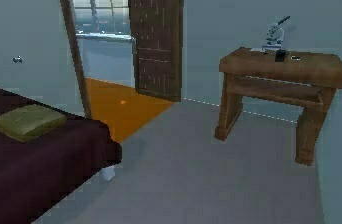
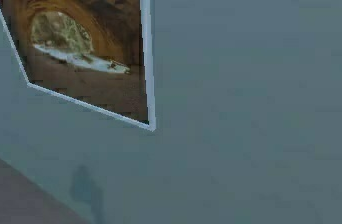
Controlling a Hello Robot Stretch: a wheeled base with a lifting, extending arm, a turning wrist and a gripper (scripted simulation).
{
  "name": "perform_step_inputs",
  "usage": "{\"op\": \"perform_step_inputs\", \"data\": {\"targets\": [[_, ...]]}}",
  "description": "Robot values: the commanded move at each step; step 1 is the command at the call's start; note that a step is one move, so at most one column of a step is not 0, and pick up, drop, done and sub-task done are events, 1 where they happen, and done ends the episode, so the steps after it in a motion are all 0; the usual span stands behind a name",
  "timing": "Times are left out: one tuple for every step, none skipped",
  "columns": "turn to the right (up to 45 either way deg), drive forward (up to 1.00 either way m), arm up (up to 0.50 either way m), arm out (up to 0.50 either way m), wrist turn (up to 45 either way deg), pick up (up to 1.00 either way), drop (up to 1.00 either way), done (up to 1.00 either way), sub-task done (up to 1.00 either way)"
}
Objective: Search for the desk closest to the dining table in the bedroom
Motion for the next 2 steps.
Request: {"op": "perform_step_inputs", "data": {"targets": [[9.0, 0.0, 0.0, 0.0, 0.0, 0.0, 0.0, 0.0, 0.0], [0.0, 0.1, 0.0, 0.0, 0.0, 0.0, 0.0, 0.0, 0.0]]}}
